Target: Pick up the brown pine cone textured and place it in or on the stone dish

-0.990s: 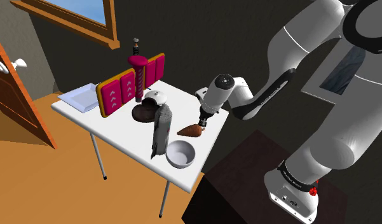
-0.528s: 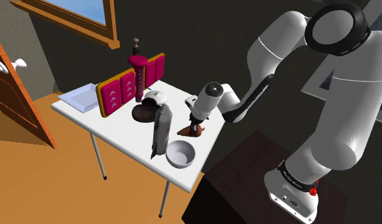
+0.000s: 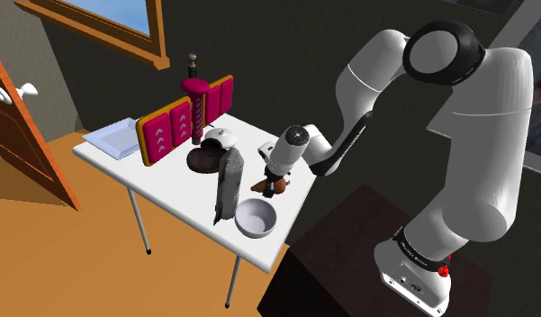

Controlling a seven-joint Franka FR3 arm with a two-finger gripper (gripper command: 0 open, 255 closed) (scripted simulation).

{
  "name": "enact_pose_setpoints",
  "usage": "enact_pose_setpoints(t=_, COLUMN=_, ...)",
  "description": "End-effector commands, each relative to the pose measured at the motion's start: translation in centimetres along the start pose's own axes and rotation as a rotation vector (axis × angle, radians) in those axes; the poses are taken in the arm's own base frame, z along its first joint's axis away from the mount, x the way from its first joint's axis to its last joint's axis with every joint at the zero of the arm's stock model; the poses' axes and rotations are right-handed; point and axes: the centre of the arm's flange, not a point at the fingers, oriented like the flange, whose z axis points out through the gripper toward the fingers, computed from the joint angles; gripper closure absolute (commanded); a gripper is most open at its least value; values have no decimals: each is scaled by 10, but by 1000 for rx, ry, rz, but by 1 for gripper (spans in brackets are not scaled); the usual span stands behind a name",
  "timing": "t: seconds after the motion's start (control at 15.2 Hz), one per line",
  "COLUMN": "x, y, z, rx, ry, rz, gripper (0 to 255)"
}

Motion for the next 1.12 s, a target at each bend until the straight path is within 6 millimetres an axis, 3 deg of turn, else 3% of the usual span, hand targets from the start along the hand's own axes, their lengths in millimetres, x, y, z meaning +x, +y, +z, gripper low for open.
enact_pose_setpoints(t=0.0, x=2, y=-1, z=3, rx=0, ry=1, rz=0, gripper=0)
enact_pose_setpoints(t=0.4, x=2, y=-1, z=3, rx=0, ry=1, rz=0, gripper=0)
enact_pose_setpoints(t=0.46, x=2, y=-1, z=3, rx=0, ry=1, rz=0, gripper=255)
enact_pose_setpoints(t=1.06, x=2, y=-1, z=3, rx=0, ry=1, rz=0, gripper=255)
